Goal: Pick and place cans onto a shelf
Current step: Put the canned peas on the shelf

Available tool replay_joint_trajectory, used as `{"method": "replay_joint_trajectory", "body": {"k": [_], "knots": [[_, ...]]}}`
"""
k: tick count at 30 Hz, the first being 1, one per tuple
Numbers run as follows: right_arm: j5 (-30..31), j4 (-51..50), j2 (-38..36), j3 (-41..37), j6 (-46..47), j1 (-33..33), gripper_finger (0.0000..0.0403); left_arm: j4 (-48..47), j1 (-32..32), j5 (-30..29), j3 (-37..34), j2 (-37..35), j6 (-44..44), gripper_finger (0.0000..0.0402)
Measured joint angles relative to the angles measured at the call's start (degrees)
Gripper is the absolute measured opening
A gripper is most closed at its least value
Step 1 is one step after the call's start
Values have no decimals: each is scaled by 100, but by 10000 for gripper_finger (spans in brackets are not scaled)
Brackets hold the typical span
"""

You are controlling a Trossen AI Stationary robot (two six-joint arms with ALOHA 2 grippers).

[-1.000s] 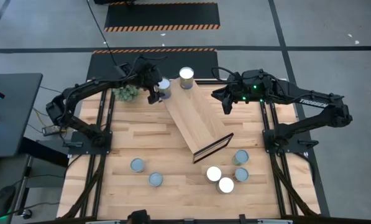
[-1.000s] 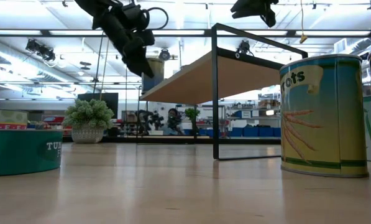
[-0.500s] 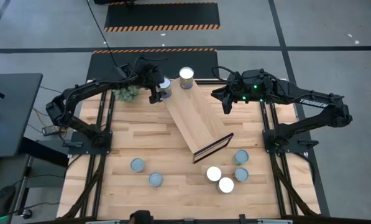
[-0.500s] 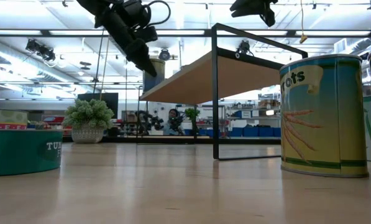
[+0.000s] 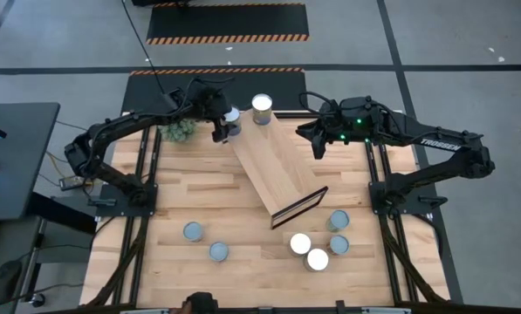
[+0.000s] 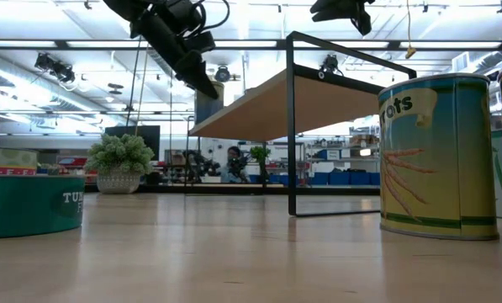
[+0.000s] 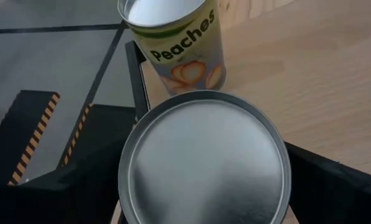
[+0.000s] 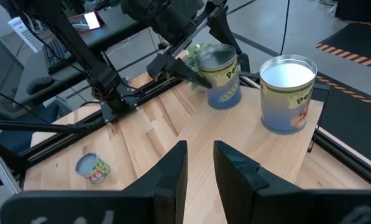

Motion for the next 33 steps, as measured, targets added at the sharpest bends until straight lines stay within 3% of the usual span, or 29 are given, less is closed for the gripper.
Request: {"method": "replay_joint_trajectory", "body": {"k": [18,33], "knots": [[-2,-6,1,0,13,0,85,625,-2,-149,2,0,-399,398],[91,-11,0,0,37,63,85,602,-70,-131,2,0,-454,398]]}}
